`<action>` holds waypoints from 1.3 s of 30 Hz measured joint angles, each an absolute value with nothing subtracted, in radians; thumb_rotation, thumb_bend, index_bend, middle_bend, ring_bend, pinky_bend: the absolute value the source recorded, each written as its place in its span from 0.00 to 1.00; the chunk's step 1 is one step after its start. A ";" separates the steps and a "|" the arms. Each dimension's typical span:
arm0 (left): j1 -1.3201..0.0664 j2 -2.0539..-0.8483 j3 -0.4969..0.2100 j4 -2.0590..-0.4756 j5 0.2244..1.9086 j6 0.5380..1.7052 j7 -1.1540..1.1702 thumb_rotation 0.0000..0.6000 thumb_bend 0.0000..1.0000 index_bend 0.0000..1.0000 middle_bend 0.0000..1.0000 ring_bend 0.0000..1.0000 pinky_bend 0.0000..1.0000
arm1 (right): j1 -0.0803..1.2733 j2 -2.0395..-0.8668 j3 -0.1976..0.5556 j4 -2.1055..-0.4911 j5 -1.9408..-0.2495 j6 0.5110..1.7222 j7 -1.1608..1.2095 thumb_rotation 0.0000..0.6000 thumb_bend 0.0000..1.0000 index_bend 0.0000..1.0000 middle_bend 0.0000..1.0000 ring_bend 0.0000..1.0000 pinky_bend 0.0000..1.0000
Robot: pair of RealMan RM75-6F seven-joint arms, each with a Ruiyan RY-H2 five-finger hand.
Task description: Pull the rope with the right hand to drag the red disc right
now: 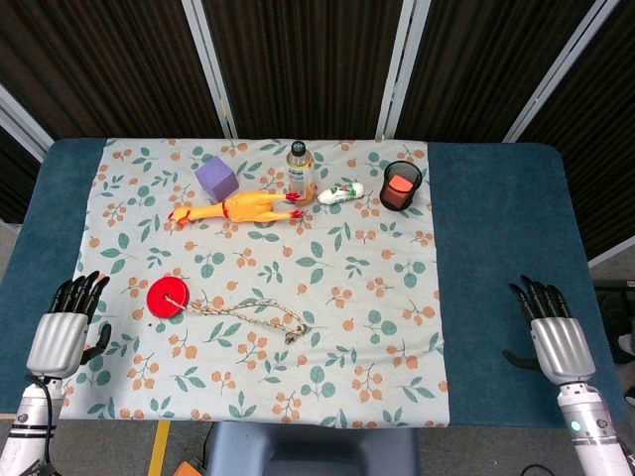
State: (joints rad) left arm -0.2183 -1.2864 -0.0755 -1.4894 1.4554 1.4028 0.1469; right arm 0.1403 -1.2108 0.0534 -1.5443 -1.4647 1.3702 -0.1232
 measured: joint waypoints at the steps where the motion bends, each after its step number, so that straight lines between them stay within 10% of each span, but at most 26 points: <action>1: -0.219 -1.287 -0.076 -1.490 1.457 1.403 0.147 1.00 0.49 0.00 0.01 0.00 0.08 | 0.141 -1.211 0.053 -1.544 -1.465 1.369 -0.124 1.00 0.00 0.00 0.00 0.00 0.00; 19: -0.200 -1.260 -0.067 -1.530 1.467 1.432 0.161 1.00 0.49 0.00 0.02 0.00 0.08 | 0.214 -1.184 0.065 -1.589 -1.495 1.297 -0.133 1.00 0.00 0.00 0.00 0.00 0.00; 39: -0.163 -1.228 -0.061 -1.517 1.441 1.453 0.139 1.00 0.49 0.00 0.02 0.00 0.08 | 0.712 -1.355 0.216 -1.785 -1.283 0.779 -0.396 1.00 0.00 0.00 0.00 0.00 0.00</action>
